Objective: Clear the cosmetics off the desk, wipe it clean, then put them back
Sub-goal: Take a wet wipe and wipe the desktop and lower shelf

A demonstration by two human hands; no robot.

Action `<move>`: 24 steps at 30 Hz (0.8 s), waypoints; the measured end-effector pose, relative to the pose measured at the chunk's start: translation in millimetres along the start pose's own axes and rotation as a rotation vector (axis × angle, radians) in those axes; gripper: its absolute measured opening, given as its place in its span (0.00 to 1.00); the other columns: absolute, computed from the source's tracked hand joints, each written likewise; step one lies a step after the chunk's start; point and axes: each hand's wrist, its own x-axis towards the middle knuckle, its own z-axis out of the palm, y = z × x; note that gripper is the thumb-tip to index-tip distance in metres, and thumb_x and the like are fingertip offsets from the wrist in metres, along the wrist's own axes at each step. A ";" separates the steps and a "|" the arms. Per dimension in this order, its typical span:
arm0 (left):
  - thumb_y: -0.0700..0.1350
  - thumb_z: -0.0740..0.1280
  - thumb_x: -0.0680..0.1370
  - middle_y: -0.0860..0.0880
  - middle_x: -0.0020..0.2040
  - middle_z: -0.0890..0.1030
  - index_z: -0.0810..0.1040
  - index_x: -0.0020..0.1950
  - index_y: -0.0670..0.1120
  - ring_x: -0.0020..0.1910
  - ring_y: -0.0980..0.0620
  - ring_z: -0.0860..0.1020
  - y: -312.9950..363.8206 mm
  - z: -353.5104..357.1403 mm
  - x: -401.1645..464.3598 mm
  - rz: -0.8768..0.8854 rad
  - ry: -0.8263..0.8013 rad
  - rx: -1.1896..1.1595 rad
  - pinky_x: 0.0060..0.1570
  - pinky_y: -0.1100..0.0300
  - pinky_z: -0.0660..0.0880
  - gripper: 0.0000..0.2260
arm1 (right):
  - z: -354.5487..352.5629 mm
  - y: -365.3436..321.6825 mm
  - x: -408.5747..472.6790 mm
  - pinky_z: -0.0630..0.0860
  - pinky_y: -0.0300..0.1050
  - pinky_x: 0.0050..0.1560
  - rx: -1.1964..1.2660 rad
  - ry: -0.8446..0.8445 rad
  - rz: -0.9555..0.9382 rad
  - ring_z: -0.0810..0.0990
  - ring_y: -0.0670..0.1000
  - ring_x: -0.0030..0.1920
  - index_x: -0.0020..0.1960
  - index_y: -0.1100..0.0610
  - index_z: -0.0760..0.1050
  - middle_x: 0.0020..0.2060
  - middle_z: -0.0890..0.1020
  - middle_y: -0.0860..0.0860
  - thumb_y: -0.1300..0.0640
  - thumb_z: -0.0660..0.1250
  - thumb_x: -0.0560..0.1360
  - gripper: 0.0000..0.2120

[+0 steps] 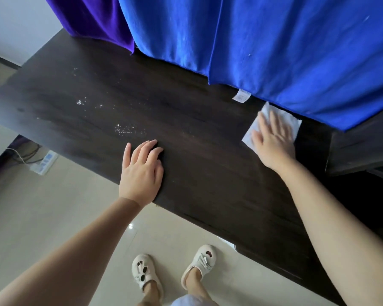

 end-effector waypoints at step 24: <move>0.47 0.49 0.77 0.41 0.64 0.73 0.70 0.63 0.40 0.65 0.41 0.68 -161.6 -37.5 53.5 0.149 -0.029 -0.154 0.71 0.45 0.52 0.20 | 54.0 -92.5 -129.3 0.52 0.64 0.71 -0.106 -0.061 0.508 0.47 0.58 0.76 0.73 0.62 0.57 0.76 0.51 0.59 0.47 0.31 0.72 0.37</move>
